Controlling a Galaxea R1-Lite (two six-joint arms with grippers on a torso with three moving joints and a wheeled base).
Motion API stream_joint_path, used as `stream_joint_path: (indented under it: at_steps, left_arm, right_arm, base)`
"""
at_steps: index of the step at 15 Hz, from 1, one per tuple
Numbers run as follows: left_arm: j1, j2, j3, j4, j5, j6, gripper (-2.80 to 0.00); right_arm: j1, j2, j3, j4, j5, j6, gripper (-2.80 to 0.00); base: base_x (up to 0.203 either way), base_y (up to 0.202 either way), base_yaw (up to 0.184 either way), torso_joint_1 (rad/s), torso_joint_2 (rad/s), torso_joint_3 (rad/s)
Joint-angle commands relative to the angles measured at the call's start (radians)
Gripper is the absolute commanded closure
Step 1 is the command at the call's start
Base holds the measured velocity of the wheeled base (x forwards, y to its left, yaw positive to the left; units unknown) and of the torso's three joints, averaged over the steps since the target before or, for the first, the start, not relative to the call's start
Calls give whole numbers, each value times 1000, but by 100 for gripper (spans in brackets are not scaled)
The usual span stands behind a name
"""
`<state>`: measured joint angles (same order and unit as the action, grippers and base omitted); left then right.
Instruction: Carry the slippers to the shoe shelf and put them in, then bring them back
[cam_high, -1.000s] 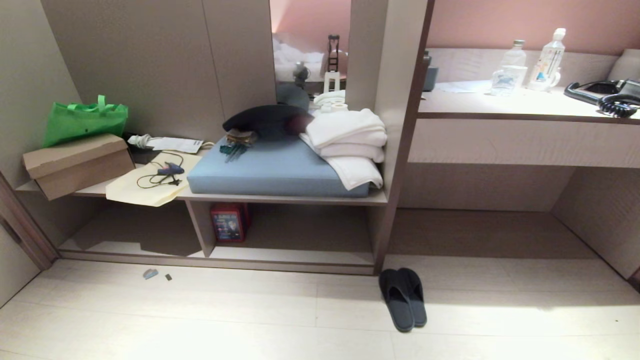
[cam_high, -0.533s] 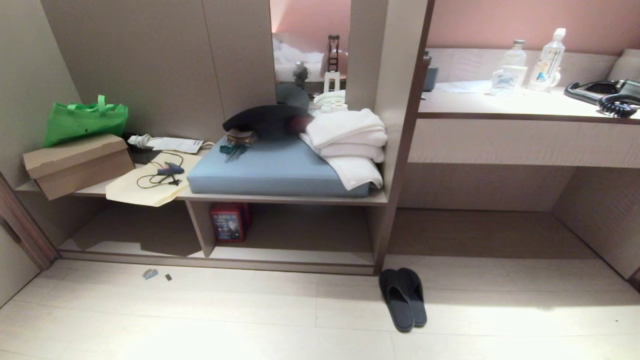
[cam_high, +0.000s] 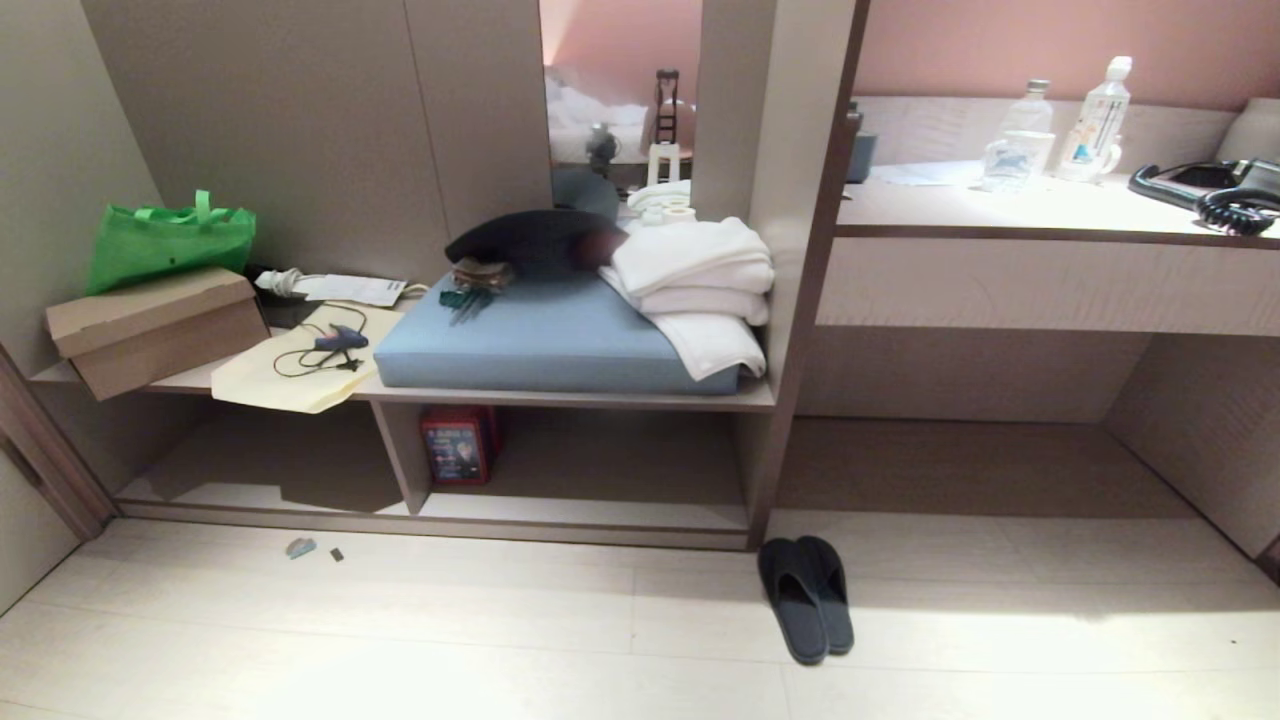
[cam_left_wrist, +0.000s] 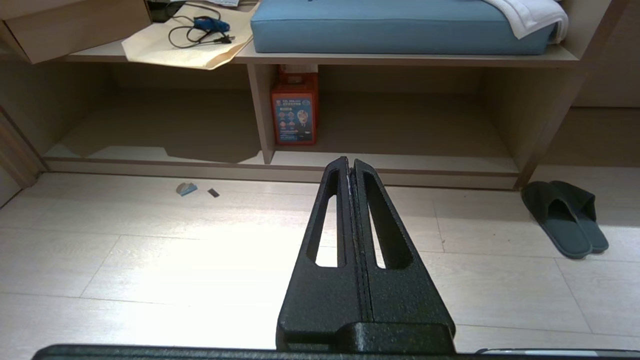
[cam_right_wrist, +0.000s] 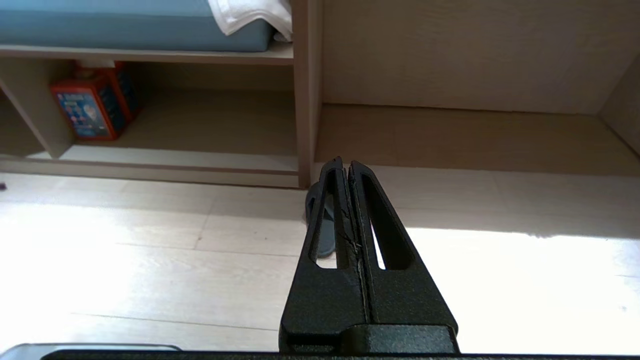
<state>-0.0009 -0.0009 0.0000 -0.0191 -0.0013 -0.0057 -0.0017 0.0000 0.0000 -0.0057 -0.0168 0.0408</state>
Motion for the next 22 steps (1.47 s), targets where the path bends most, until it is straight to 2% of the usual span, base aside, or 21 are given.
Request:
stream_joint_path:
  at_steps: [1,22]
  left_arm:
    - [0,-1,8,1,0,-1,0]
    - [0,-1,8,1,0,0,0]
  right_arm:
    - [0,2,0,1,-23,14,0]
    - [0,2,0,4,-26,-10,0]
  base:
    - [0,0,0,0,0,0]
    - [0,0,0,0,0,0]
